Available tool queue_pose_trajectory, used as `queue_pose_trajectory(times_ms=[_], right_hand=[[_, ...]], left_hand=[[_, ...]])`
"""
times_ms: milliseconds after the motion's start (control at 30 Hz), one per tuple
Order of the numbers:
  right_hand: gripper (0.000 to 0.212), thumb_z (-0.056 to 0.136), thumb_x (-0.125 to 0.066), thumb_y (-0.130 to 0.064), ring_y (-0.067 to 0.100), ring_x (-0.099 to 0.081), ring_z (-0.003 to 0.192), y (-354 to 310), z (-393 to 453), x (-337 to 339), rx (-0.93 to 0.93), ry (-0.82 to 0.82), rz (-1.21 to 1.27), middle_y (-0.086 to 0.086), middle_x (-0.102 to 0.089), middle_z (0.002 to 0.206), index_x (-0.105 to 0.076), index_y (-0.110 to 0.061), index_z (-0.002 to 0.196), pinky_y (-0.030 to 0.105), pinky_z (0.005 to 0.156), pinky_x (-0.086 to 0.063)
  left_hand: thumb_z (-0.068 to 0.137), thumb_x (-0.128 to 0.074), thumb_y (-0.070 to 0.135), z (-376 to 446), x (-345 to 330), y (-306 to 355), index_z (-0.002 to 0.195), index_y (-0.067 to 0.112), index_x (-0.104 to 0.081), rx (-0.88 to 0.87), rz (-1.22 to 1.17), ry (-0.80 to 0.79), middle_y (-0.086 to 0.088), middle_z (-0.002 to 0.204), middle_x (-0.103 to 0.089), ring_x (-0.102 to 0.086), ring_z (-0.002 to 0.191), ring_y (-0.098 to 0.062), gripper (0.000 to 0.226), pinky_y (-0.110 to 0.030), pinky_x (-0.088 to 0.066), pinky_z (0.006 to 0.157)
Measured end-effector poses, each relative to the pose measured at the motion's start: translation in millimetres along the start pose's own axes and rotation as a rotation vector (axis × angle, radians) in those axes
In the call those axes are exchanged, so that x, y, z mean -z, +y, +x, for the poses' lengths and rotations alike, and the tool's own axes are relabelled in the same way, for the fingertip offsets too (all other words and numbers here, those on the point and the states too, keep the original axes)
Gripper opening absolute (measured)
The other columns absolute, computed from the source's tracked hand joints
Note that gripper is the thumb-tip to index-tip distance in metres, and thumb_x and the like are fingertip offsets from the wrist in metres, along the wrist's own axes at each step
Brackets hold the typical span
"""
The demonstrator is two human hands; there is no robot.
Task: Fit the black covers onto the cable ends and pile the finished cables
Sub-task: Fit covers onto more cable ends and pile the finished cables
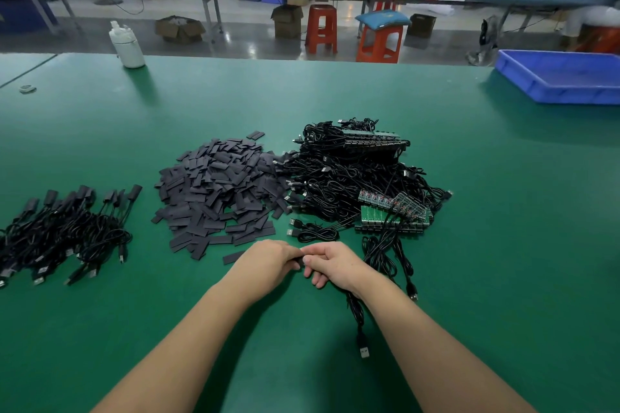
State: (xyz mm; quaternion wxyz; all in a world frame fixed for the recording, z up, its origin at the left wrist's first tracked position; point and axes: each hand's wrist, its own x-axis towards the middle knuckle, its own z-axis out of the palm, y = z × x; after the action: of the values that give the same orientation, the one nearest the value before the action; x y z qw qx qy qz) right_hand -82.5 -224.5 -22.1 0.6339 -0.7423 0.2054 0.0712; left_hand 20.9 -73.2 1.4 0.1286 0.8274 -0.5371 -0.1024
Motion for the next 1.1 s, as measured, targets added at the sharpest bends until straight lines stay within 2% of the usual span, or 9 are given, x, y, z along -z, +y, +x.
queue_pose_trajectory(times_ms=[200, 300, 467, 667, 867, 1100], right_hand=[[0.027, 0.103, -0.053, -0.012, 0.009, -0.060, 0.062, 1, 2, 2, 0.005, -0.028, 0.004, 0.002, -0.069, 0.083, -0.061, -0.010, 0.129, 0.021, 0.061, -0.054], [0.016, 0.103, -0.053, -0.020, 0.011, -0.062, 0.063, 2, 3, 1, -0.026, -0.017, 0.042, 0.000, -0.073, 0.086, -0.067, -0.017, 0.110, 0.025, 0.064, -0.056], [0.019, 0.103, -0.053, -0.021, 0.011, -0.062, 0.061, 2, 3, 0, -0.023, -0.002, 0.015, 0.000, -0.073, 0.085, -0.069, -0.016, 0.095, 0.024, 0.062, -0.055], [0.016, 0.104, -0.052, -0.016, 0.009, -0.061, 0.058, 3, 3, 0, 0.005, 0.007, -0.005, 0.000, -0.071, 0.084, -0.067, -0.013, 0.100, 0.022, 0.059, -0.055], [0.016, 0.104, -0.051, -0.014, 0.010, -0.062, 0.058, 5, 4, 1, 0.002, 0.011, -0.012, -0.001, -0.072, 0.084, -0.066, -0.013, 0.107, 0.022, 0.060, -0.056], [0.017, 0.104, -0.051, -0.013, 0.009, -0.063, 0.055, 5, 6, 1, -0.007, 0.021, -0.015, 0.000, -0.069, 0.077, -0.067, -0.016, 0.099, 0.022, 0.057, -0.055]], left_hand=[[0.096, -0.061, 0.024, -7, -5, -3, 0.120, 0.025, -0.070, 0.059, -0.184, 0.097, 0.001, 0.102, -0.073, -0.065, 0.094, -0.017, 0.026, -0.031, -0.049, 0.086], [0.094, -0.065, 0.022, -10, -6, -6, 0.114, 0.023, -0.073, 0.097, -0.224, 0.171, 0.004, 0.100, -0.074, -0.067, 0.092, -0.013, 0.022, -0.027, -0.051, 0.085], [0.094, -0.064, 0.024, -9, -4, -3, 0.111, 0.023, -0.073, 0.113, -0.214, 0.165, 0.006, 0.099, -0.073, -0.066, 0.092, -0.013, 0.019, -0.027, -0.050, 0.083], [0.097, -0.058, 0.021, -9, -7, 1, 0.117, 0.020, -0.069, 0.119, -0.179, 0.140, 0.003, 0.106, -0.071, -0.065, 0.098, -0.015, 0.023, -0.032, -0.049, 0.088], [0.099, -0.054, 0.016, -5, -8, 4, 0.119, 0.019, -0.069, 0.105, -0.151, 0.151, 0.001, 0.107, -0.071, -0.065, 0.099, -0.017, 0.025, -0.029, -0.047, 0.089], [0.097, -0.057, 0.016, -4, -14, 5, 0.116, 0.017, -0.071, 0.088, -0.152, 0.189, 0.001, 0.105, -0.071, -0.065, 0.097, -0.017, 0.023, -0.026, -0.046, 0.088]])
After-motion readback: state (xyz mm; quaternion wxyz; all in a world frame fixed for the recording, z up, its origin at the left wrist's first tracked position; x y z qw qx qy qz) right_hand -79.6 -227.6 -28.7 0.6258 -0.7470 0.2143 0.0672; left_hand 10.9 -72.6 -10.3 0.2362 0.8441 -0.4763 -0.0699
